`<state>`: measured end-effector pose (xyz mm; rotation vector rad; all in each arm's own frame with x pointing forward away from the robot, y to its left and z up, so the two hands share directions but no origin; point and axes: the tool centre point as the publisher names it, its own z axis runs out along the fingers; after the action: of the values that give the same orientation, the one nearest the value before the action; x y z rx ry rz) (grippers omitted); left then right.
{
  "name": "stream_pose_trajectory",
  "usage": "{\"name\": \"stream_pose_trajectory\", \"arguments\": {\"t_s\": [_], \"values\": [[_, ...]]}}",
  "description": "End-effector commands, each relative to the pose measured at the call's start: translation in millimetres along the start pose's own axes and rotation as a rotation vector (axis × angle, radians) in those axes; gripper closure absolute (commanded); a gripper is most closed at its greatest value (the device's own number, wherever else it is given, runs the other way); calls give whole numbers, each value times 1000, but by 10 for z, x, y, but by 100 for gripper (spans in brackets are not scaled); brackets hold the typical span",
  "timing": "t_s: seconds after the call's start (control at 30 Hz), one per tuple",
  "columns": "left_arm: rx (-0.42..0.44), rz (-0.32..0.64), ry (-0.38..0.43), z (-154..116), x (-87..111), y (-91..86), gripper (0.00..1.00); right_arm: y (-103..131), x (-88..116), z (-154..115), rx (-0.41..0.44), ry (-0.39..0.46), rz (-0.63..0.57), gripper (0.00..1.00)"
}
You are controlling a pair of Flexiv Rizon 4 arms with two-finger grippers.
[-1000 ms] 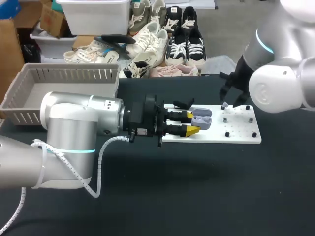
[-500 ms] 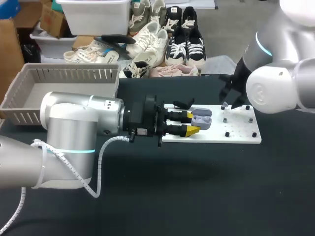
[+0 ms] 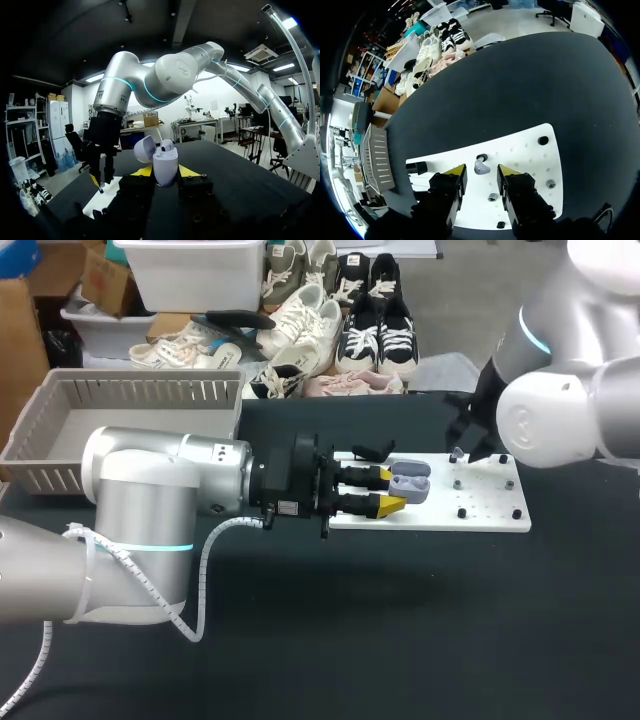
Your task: Pick up each earbud case from the left stands, insert the matching earbuds, close the lid, and place the case in the box.
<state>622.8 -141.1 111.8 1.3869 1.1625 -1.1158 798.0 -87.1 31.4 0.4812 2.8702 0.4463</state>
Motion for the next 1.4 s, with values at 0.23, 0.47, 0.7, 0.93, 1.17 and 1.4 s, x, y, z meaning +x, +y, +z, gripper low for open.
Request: {"name": "stream_pose_trajectory", "arguments": {"t_s": [0.23,0.47,0.7,0.93,1.17,1.4], "values": [[-2,1,-3,2,9,0,100,30,-23,23,-1,12,-6,65],[-2,1,-3,2,9,0,100,19,-33,46,3,15,-4,69],[-2,1,-3,2,9,0,100,36,-38,60,5,19,-7,76],[-2,1,-3,2,9,0,100,45,-28,67,13,21,-10,100],[-2,1,-3,2,9,0,100,35,-19,55,17,18,-7,100],[-2,1,-3,2,9,0,100,29,3,-10,15,9,-2,100]]}}
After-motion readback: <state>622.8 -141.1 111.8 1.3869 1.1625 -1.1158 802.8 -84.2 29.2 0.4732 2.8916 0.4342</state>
